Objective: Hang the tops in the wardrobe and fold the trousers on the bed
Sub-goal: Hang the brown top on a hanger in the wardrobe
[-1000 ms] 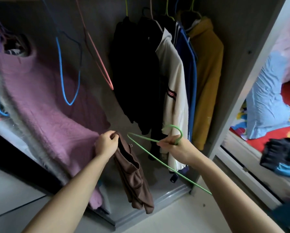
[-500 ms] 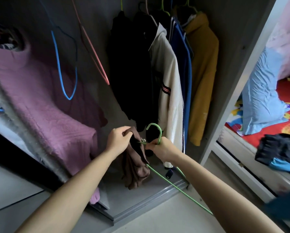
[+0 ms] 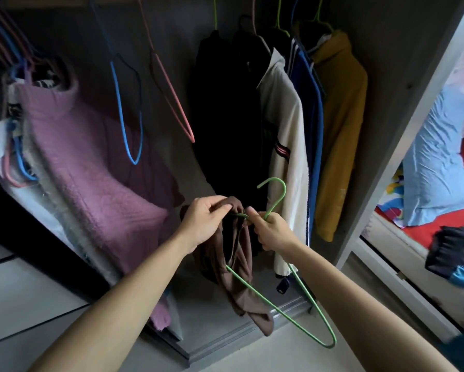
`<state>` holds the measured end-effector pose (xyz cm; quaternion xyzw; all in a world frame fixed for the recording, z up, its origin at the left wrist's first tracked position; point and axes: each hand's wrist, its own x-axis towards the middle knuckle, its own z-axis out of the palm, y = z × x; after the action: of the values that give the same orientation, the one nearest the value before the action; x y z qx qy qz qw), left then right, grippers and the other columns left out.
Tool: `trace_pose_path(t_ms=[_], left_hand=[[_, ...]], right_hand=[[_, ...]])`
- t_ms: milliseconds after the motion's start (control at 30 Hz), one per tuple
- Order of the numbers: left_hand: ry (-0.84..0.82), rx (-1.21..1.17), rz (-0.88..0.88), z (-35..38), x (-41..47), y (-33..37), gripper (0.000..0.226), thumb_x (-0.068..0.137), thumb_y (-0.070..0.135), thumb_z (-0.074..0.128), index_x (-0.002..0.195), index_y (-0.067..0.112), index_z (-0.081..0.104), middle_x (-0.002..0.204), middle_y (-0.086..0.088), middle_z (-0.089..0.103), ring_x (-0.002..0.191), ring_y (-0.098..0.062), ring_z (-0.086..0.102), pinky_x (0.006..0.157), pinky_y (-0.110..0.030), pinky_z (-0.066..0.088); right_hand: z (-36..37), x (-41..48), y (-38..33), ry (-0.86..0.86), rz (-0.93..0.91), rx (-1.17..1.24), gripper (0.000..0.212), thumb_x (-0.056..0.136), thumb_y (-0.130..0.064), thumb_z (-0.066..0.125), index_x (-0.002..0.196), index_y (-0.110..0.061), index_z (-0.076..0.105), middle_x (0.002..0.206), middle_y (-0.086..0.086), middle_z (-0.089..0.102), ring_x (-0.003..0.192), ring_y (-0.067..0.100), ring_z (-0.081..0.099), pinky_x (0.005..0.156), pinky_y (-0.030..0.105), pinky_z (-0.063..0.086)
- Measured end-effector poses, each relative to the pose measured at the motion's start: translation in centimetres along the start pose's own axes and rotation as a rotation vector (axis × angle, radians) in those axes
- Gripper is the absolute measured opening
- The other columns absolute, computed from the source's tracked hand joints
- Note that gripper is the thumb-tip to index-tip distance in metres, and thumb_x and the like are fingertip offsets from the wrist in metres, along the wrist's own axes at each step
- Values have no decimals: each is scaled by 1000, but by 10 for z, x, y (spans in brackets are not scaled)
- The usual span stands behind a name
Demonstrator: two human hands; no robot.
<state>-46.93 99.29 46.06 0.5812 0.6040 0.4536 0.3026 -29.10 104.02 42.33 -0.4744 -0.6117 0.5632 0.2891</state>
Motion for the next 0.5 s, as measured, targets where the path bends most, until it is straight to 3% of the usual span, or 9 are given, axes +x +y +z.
trace_pose_path(t_ms=[100,167,233,333,433,500], left_hand=[[70,30,-37,-4,5,-9,19,95,16,59,95,24,76,87,13,75,85,-1,68,74,-19,52],[187,44,-126,-9,12,-15,15,96,20,59,94,20,74,75,8,70,65,-9,62,57,-25,48],[278,62,-193,-9,18,-17,20,96,22,57,90,7,70,67,-5,58,54,-15,51,47,-28,43],[334,67,-268,1,20,-9,31,96,24,56,88,-4,64,64,-5,51,40,-11,47,40,-24,41],[205,-10,-206,24,10,6,27,96,22,57,85,-1,67,57,6,53,44,-5,48,44,-21,42],[59,-89,-124,36,-1,18,19,96,16,58,92,4,73,74,11,67,66,-1,61,62,-11,46]], right_hand=[[-11,-4,-12,-204,8,302,33,83,-38,67,90,-6,63,68,6,30,52,14,27,43,22,28],[-18,-6,-14,-276,-24,365,26,86,-25,67,98,-2,68,70,7,49,51,12,39,44,21,35],[-21,-7,-12,-213,-54,125,30,100,-23,56,104,4,67,76,11,62,53,14,48,47,26,42],[-21,-3,1,-39,-166,-386,41,105,-35,47,94,-4,72,59,-6,63,51,5,52,61,30,47],[-10,-3,8,57,-229,-415,39,106,-34,45,82,-14,67,55,-8,52,50,3,47,58,25,36],[-2,-2,11,133,-254,-382,41,106,-32,46,70,-14,53,56,-9,48,53,4,45,57,25,33]])
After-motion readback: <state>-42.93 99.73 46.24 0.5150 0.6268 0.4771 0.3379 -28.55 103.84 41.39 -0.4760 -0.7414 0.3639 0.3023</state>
